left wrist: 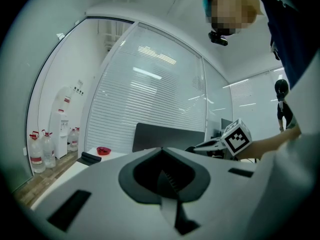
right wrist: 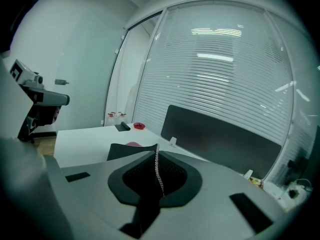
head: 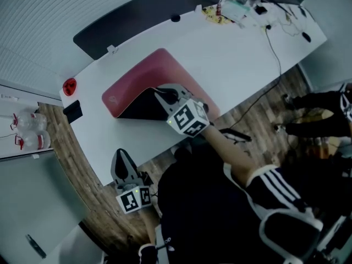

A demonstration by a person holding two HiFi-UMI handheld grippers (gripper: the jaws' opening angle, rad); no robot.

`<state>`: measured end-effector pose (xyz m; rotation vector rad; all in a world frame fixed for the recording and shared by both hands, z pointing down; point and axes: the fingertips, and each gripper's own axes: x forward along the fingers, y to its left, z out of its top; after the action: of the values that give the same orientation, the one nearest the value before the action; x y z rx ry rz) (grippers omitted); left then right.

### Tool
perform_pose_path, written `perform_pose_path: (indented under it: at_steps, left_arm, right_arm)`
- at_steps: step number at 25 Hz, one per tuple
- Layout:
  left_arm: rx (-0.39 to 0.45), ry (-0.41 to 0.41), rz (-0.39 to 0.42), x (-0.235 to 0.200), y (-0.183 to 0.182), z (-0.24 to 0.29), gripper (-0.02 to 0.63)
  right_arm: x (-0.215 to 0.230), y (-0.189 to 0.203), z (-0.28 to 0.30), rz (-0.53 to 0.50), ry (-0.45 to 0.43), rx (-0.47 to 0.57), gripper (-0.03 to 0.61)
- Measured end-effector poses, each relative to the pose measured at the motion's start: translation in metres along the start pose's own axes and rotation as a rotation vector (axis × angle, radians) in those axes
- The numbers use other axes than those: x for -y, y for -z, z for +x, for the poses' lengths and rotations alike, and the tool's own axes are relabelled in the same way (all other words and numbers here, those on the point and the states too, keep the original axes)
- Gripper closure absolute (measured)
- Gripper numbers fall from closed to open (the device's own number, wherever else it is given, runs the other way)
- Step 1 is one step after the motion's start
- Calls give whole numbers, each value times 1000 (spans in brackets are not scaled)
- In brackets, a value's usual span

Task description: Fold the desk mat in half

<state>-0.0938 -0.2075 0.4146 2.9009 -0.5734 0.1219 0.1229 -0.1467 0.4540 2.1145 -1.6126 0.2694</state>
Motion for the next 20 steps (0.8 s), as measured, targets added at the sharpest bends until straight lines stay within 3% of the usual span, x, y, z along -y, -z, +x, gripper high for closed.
perform_pose_path:
  at_steps: [20]
  left_arm:
    - [-19,-48,-7,18,-4,77,611]
  right_arm:
    - [94,-9,62,-29,-36,23,561]
